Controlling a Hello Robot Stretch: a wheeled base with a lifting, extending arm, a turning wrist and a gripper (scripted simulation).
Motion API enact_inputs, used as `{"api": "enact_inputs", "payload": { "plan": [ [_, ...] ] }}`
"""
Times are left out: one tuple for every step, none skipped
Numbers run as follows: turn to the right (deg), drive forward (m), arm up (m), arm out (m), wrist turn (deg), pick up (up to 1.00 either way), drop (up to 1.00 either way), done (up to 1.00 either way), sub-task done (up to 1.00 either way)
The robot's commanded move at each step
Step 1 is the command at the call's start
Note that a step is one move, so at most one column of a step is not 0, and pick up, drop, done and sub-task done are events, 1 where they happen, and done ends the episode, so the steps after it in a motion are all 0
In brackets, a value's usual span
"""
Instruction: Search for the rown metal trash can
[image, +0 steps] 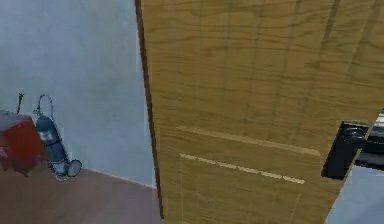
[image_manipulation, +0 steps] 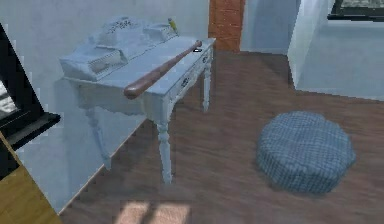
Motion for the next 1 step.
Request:
{"api": "enact_inputs", "payload": {
  "plan": [
    [0.0, 0.1, 0.0, 0.0, 0.0, 0.0, 0.0, 0.0, 0.0]
  ]
}}
